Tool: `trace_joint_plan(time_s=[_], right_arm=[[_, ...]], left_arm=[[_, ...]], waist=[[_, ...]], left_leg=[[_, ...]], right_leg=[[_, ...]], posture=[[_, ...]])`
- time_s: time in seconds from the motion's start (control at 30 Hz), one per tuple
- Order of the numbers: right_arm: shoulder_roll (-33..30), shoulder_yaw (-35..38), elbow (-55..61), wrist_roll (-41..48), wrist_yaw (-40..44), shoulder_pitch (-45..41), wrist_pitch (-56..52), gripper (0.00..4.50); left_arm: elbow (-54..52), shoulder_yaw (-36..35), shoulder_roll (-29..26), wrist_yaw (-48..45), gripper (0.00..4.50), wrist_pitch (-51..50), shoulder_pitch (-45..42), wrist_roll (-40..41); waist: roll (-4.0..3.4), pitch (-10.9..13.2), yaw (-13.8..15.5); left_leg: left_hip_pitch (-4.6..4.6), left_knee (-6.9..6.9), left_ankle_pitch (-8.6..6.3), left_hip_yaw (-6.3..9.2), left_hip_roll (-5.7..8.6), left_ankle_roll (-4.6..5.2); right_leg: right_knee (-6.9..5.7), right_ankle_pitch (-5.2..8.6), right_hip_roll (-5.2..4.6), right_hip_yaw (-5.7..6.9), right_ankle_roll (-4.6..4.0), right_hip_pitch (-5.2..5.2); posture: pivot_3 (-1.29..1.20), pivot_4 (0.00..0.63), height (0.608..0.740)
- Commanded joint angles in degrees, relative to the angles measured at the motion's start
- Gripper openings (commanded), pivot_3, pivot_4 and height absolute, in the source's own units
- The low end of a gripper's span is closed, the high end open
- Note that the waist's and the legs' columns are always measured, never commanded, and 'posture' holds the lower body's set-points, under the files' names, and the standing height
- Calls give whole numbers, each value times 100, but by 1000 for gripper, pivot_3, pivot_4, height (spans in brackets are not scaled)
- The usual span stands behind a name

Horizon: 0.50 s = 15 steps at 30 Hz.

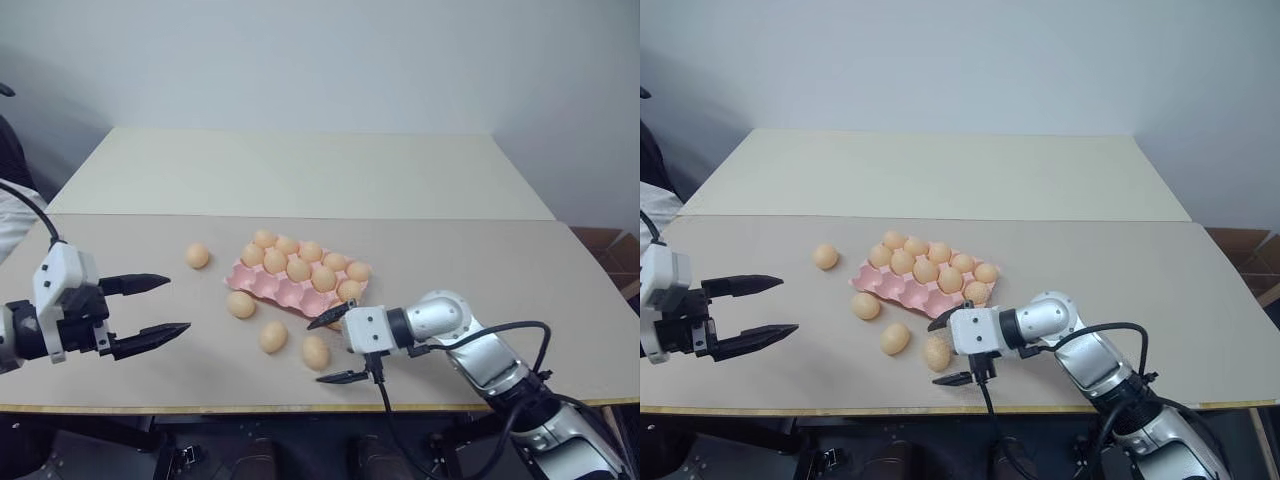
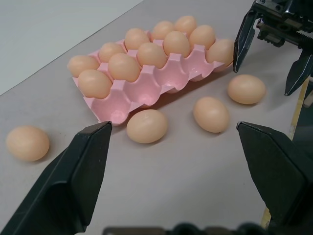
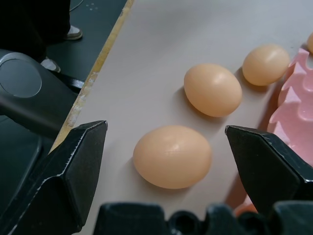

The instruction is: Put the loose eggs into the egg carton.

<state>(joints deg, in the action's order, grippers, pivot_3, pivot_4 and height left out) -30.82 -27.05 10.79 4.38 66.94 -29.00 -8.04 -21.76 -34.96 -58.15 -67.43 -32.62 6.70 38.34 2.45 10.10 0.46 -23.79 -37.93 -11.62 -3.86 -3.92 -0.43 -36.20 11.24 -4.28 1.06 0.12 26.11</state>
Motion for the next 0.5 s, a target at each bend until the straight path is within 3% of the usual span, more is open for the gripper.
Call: trace_joint_plan(time_s=[0.03, 0.13, 0.3, 0.5], right_arm=[[138, -32, -142, -112, -47, -208, 110, 4500], [217, -183, -336, -307, -46, -277, 177, 3880], [207, -190, -457, -352, 84, -328, 245, 2390], [284, 118, -372, -29, 88, -393, 28, 2216]], left_arm=[[-118, -157, -68, 26, 4442, 70, -32, 11], [-118, -146, -63, 40, 4500, 89, -33, 1], [-129, -153, -53, 62, 4500, 108, -23, -8], [-142, -198, -41, 60, 4500, 124, 14, -16]], waist=[[0, 0, -4], [0, 0, -11], [1, 0, -13], [1, -1, -17]], left_leg=[[0, 0, 0, 0, 0, 0], [1, 0, 0, 0, -1, 0], [0, 0, 0, -1, 0, 0], [3, 0, 0, -2, -2, 0]], right_leg=[[-1, 0, 0, 0, 0, 0], [-1, -1, 1, 0, -1, 0], [0, -1, 1, -2, -1, -1], [-3, -1, 3, -3, -1, 0]], posture=[[0, 150, 740], [0, 150, 740], [0, 150, 740], [0, 150, 740]])
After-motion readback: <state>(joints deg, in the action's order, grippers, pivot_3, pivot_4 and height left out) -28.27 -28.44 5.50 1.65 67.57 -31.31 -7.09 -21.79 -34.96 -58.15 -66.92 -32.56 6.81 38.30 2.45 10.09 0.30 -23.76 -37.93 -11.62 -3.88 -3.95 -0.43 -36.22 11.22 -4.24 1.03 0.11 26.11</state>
